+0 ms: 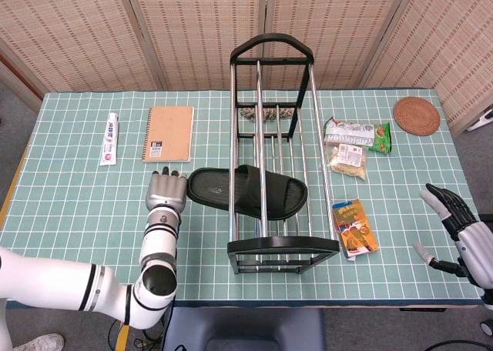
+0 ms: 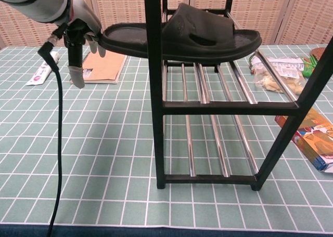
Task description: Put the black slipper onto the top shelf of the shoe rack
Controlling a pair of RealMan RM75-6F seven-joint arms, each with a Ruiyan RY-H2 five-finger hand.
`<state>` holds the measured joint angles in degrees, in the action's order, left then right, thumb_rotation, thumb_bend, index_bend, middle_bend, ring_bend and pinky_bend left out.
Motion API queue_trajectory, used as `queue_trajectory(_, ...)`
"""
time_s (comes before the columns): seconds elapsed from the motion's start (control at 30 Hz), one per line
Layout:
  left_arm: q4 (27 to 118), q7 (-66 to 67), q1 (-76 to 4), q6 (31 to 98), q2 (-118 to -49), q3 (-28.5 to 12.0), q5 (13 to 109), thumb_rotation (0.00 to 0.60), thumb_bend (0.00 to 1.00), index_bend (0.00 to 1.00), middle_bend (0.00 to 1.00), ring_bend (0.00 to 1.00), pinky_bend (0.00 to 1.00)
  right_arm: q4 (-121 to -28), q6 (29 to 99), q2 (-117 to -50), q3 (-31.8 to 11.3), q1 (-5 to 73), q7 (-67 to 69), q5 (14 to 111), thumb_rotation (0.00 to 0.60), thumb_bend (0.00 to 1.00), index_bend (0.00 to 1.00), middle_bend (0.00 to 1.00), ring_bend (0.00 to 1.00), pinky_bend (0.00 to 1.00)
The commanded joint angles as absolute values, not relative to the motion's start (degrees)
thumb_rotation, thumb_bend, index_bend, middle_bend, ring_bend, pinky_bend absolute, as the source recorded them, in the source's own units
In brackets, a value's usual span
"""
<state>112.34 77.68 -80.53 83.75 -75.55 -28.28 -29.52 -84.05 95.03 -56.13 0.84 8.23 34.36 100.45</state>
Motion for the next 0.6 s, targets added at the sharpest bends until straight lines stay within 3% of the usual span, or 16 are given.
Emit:
queue_trajectory(0.03, 112.2, 78.0, -80.8, 84.2, -75.9, -28.5, -29.6, 0.6, 0.15, 0.11, 0.09, 0.0, 0.14, -84.0, 95.2, -56.1, 0.8, 8.2, 34.4, 100.5, 0.6, 0.34, 0.0, 0.0, 0.0, 0.0)
queue_trajectory(0.6, 112.3, 79.6, -82.5, 88.2, -79.1, -30.2, -29.6, 0.6, 0.15, 0.12, 0.09, 0.0, 0.14, -83.8, 96.4, -56.0, 1.0, 7.8, 34.8, 101.3, 0.6, 0.34, 0.0, 0.0, 0.0, 0.0)
